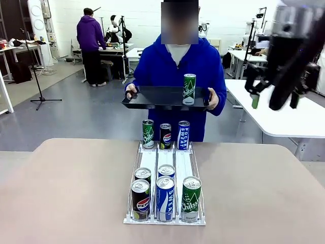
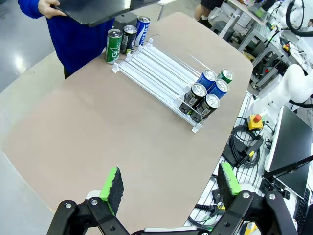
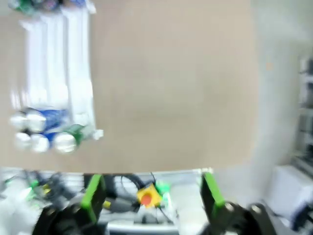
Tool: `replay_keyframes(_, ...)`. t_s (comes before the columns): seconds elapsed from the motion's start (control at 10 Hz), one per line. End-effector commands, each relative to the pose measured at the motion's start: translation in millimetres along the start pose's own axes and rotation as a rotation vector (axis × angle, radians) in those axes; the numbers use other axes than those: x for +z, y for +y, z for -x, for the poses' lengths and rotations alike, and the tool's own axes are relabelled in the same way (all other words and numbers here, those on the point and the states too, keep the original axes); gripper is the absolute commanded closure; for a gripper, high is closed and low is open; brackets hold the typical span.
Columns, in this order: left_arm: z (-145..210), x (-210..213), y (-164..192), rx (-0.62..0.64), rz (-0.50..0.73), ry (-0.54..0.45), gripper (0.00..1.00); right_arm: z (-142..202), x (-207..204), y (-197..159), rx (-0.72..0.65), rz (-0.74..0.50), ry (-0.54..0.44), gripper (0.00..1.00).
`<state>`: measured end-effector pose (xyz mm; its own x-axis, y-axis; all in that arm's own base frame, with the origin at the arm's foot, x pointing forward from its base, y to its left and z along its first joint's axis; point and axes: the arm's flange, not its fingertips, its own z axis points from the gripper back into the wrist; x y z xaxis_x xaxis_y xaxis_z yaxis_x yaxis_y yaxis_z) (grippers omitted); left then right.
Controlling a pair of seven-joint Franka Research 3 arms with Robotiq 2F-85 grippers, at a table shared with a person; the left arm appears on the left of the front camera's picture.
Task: Retrieve and hand over the desired beverage to the person.
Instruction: Place the picked can on the Handle tray extended by the person.
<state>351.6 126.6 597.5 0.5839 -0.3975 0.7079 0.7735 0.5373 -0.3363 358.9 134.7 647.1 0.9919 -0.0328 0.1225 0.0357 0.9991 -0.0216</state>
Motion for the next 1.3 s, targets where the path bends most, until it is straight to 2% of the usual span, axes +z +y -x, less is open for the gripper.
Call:
replay_keyframes(0.0, 0, 1, 0, -0.024, 0.011, -0.018, 0.00, 19, -20, -12, 0.034, -0.086, -0.057, 0.00)
replay_keyframes(0.1, 0, 1, 0, -0.024, 0.011, -0.018, 0.00, 9, -25, -16, -0.002, -0.090, 0.001, 0.00)
replay_keyframes(0.2, 0, 1, 0, -0.024, 0.011, -0.018, 0.00, 16, -5, -11, 0.007, -0.032, -0.034, 0.00)
replay_keyframes(0.9, 0, 1, 0, -0.024, 0.011, -0.018, 0.00, 20, -6, -10, 0.006, -0.044, -0.043, 0.00)
replay_keyframes(1.0, 0, 1, 0, -0.024, 0.011, -0.018, 0.00, 31, 16, -48, 0.299, -0.318, -0.020, 0.00)
replay_keyframes(1.1, 0, 1, 0, -0.024, 0.011, -0.018, 0.00, 33, 29, -90, 0.347, -0.506, -0.132, 0.00)
replay_keyframes(1.2, 0, 1, 0, -0.024, 0.011, -0.018, 0.00, 34, 36, -137, 0.459, -0.705, -0.255, 0.00)
